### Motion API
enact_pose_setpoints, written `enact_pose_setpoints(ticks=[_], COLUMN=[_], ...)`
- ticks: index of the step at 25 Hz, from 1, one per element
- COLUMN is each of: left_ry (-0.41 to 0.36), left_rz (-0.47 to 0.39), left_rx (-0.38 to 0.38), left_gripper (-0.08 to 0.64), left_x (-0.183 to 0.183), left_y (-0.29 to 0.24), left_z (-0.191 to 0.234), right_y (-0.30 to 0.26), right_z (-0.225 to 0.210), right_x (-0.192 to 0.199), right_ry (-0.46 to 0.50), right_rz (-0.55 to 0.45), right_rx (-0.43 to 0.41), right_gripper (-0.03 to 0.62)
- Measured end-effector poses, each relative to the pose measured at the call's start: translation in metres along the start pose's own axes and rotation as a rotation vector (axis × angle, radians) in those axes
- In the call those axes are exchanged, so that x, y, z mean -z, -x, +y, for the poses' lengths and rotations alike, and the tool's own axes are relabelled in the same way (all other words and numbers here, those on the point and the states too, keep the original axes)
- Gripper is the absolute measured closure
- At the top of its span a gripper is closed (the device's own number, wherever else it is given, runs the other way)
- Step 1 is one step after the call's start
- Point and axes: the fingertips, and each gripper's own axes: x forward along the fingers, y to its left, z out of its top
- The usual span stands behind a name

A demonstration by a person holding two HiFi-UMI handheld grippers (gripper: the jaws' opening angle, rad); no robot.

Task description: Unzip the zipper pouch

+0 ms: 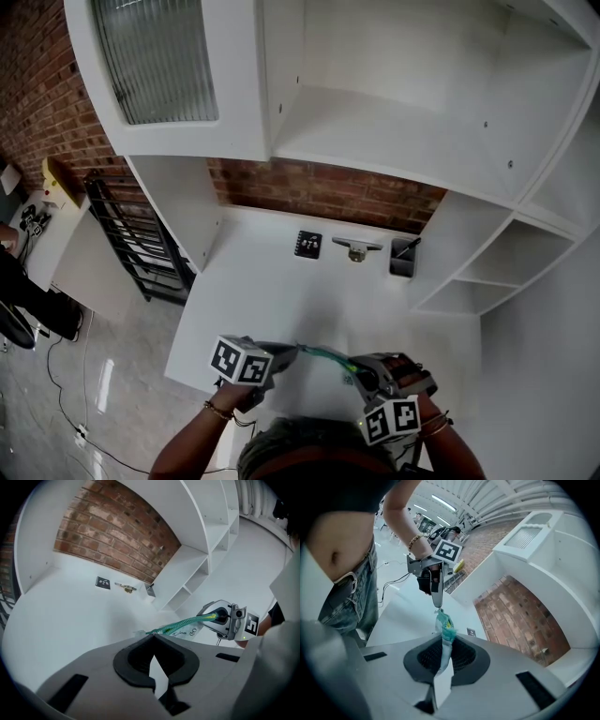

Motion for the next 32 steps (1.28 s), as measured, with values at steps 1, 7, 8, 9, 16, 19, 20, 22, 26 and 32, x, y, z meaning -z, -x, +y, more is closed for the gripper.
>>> enact_pose_setpoints(ticks=[1, 7, 8, 9, 16, 19, 20, 22, 26, 32], left_ry=[0.006, 0.01, 0.001, -0.003, -0.011, -0.027, -0.024, -0.016, -0.019, -0.051], left_rz=[-0.006, -0.039, -0.043, -0.052, -0.085, -0.092, -0.101, -0.121, -0.128, -0.116], left_rx=[-0.005, 0.003, 0.001, 0.003, 0.055, 0.069, 0.08, 0.102, 0.126, 0.137], left_gripper=[0.561, 0.561, 0.561, 0.561, 0.561, 0.561, 0.561, 0.561, 0.561, 0.561], left_x=[0.0, -0.001, -0.002, -0.003, -0.011, -0.012, -0.013, -0.016, -0.016, -0.011], left_y=[0.003, 0.014, 0.016, 0.018, 0.032, 0.034, 0.035, 0.036, 0.036, 0.035], left_z=[0.002, -0.001, -0.002, -0.003, -0.016, -0.02, -0.021, -0.024, -0.029, -0.033], right_y=[0.001, 0.004, 0.004, 0.004, -0.002, -0.005, -0.005, -0.005, -0.004, -0.006], right_z=[0.0, -0.002, -0.002, -0.002, -0.003, -0.004, -0.004, -0.005, -0.002, 0.004], right_x=[0.001, 0.002, 0.003, 0.004, 0.02, 0.025, 0.025, 0.027, 0.032, 0.034], right_ry=[-0.024, -0.193, -0.23, -0.282, -0.77, -0.936, -0.987, -1.054, -1.133, -1.203], right_rz=[-0.009, -0.075, -0.093, -0.119, -0.315, -0.401, -0.428, -0.465, -0.523, -0.553], right_rx=[-0.005, -0.051, -0.063, -0.081, -0.284, -0.366, -0.389, -0.42, -0.491, -0.555], right_gripper=[0.586, 0.586, 0.586, 0.586, 0.586, 0.586, 0.586, 0.586, 0.586, 0.586])
